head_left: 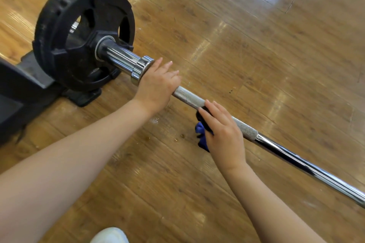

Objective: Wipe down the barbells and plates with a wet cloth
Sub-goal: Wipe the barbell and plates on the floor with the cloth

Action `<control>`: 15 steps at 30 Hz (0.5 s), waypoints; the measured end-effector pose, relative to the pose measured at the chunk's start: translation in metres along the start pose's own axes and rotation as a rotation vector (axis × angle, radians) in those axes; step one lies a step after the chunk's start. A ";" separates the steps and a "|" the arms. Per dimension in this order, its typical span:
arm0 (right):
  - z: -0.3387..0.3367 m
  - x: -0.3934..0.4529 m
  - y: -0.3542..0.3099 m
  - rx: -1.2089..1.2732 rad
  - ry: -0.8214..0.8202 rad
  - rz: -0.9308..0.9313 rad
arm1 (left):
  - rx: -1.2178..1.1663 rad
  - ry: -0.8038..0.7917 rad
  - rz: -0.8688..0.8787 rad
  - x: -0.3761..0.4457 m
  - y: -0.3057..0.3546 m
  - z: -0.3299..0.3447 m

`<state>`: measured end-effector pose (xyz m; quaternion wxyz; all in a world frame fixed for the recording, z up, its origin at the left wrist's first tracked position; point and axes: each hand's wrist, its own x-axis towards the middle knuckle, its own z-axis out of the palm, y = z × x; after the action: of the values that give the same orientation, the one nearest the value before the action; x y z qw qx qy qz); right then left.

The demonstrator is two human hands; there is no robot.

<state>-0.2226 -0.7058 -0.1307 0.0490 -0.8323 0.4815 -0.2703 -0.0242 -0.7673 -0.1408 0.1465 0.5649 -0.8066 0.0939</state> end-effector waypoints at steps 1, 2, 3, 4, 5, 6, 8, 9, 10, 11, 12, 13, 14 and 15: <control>-0.005 -0.007 0.004 -0.015 0.029 0.014 | -0.009 0.012 0.001 0.000 0.000 0.001; -0.010 -0.013 0.007 -0.022 0.051 0.039 | -0.014 0.028 -0.002 0.000 -0.001 0.002; -0.012 -0.014 0.008 -0.023 0.067 0.068 | -0.020 0.039 -0.006 0.000 -0.002 0.002; -0.012 -0.013 0.008 -0.023 0.079 0.094 | -0.025 0.048 -0.006 0.001 -0.002 0.003; -0.011 -0.008 0.005 -0.014 0.087 0.103 | -0.029 0.045 -0.003 0.001 -0.002 0.003; -0.008 -0.001 0.000 0.001 0.096 0.089 | -0.031 0.034 0.006 0.002 -0.002 0.002; 0.001 0.016 -0.013 0.042 0.085 0.030 | -0.017 0.020 0.032 0.002 -0.001 0.000; 0.006 0.024 -0.018 0.053 0.053 0.003 | -0.006 0.018 0.041 0.001 -0.002 0.000; 0.010 0.030 -0.021 0.057 0.012 -0.016 | 0.004 0.014 0.041 0.000 -0.001 0.000; 0.012 0.032 -0.021 0.057 -0.023 -0.020 | 0.010 0.008 0.036 0.000 -0.001 -0.001; 0.012 0.031 -0.019 0.055 -0.038 -0.008 | 0.013 -0.004 0.028 0.000 0.000 -0.001; 0.010 0.025 -0.014 0.052 -0.033 0.014 | 0.014 -0.015 0.020 0.000 0.000 -0.001; 0.005 0.017 -0.008 0.047 -0.016 0.039 | 0.013 -0.025 0.011 0.000 0.001 -0.001; 0.000 0.007 -0.002 0.039 0.006 0.062 | 0.007 -0.027 0.004 0.000 0.002 -0.002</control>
<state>-0.2182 -0.7106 -0.1273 0.0723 -0.8149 0.5020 -0.2806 -0.0256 -0.7664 -0.1393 0.1333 0.5652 -0.8092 0.0894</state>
